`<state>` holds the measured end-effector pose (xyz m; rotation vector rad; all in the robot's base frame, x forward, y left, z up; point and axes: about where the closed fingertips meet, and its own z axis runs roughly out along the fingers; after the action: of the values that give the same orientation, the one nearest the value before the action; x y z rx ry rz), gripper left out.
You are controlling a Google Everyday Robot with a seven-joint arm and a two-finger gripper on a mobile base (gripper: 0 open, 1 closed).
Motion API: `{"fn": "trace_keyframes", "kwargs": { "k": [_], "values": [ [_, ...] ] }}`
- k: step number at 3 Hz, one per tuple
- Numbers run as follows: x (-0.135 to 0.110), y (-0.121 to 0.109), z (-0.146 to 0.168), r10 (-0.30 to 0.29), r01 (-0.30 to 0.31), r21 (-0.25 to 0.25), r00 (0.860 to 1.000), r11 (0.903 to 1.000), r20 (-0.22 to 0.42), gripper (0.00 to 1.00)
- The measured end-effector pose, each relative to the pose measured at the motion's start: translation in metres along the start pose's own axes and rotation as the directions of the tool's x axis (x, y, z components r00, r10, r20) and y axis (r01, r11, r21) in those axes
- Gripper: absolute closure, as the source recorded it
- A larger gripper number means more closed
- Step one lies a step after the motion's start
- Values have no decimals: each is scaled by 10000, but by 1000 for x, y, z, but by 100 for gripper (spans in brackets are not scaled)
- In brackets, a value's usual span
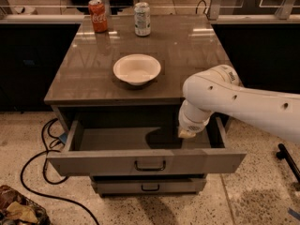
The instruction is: Open top drawer
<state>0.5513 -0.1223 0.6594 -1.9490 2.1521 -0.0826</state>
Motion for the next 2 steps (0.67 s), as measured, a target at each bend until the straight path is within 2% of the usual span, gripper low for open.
{"fn": "trace_keyframes", "kwargs": {
  "k": [2],
  "values": [
    [-15, 50, 7, -290, 235, -946, 9980, 9952, -570, 100]
  ]
}}
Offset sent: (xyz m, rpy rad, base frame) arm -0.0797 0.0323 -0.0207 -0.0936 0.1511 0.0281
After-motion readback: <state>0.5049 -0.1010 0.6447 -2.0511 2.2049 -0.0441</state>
